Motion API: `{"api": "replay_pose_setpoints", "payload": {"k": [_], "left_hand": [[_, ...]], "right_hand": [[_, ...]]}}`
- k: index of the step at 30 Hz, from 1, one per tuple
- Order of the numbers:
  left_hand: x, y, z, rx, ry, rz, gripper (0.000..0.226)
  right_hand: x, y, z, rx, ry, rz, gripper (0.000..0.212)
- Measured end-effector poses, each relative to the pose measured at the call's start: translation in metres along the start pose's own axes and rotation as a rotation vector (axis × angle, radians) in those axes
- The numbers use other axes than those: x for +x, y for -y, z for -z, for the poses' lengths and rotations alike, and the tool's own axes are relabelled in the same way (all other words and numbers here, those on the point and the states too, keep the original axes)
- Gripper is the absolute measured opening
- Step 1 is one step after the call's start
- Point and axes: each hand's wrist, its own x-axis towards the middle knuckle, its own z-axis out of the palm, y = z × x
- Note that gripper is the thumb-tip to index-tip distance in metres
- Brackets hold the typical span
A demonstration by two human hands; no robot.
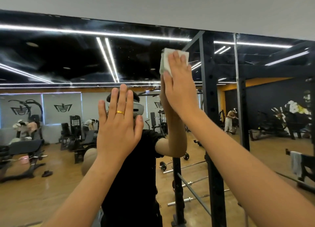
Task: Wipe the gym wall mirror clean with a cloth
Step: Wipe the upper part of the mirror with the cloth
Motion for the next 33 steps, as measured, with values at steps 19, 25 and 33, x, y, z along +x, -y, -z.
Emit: {"api": "replay_pose_setpoints", "payload": {"k": [19, 25, 33], "left_hand": [[0.0, 0.001, 0.001, 0.002, 0.022, 0.006, 0.07], [-0.001, 0.0, 0.001, -0.013, 0.016, 0.005, 0.07], [0.0, -0.002, 0.0, -0.024, 0.044, 0.012, 0.071]], "right_hand": [[0.003, -0.018, 0.029, -0.043, 0.157, 0.023, 0.056], [0.083, -0.017, 0.04, -0.053, 0.106, -0.046, 0.058], [-0.025, -0.017, 0.017, -0.044, 0.089, -0.008, 0.057]]}}
